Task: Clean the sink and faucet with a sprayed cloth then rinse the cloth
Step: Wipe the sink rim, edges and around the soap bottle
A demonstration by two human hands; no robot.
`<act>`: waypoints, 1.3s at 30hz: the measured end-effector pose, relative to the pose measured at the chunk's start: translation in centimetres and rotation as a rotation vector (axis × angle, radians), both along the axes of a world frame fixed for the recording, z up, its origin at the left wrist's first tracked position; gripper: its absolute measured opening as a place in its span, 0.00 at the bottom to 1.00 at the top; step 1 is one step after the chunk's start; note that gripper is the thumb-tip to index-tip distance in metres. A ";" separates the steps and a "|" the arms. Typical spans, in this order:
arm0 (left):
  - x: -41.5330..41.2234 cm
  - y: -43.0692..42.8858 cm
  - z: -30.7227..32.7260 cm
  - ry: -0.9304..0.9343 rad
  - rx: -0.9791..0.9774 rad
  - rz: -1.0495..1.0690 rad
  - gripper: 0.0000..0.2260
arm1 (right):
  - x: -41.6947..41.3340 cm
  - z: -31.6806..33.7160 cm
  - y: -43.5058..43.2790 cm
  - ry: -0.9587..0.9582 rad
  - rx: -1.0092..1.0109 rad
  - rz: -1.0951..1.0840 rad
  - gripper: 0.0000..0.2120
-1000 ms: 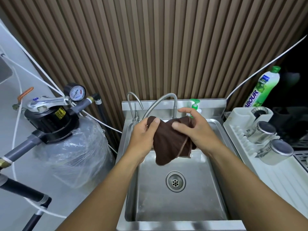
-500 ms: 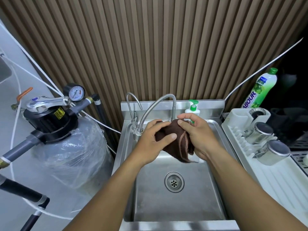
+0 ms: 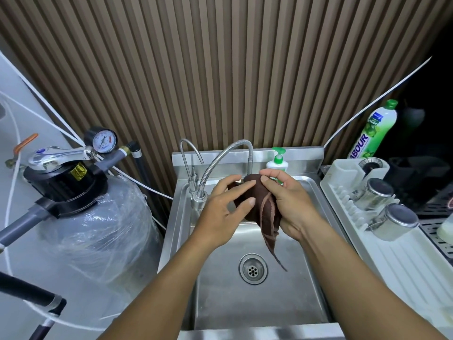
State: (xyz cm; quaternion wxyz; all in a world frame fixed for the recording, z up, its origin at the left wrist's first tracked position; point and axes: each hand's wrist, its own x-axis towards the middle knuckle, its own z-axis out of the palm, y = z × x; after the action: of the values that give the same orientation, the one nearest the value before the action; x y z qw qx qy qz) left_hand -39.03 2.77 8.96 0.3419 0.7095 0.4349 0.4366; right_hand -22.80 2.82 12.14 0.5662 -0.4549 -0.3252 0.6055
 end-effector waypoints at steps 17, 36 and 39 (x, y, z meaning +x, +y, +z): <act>0.4 0.8 4.6 -0.222 -0.148 0.008 0.07 | 3.3 -3.5 -0.6 -1.098 -0.199 0.199 0.34; -1.7 1.8 6.9 -0.145 -0.099 -0.042 0.08 | 2.6 -1.2 -1.1 -0.697 0.548 -0.058 0.14; -1.5 1.9 7.0 -0.080 -0.004 -0.014 0.10 | 2.3 -1.6 -1.7 -0.917 0.625 -0.023 0.13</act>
State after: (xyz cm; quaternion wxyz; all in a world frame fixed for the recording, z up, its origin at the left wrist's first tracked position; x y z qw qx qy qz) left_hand -40.53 4.67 15.96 0.3637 0.6938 0.4165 0.4614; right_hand -20.55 1.08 10.56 0.4811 -0.4857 -0.6978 0.2138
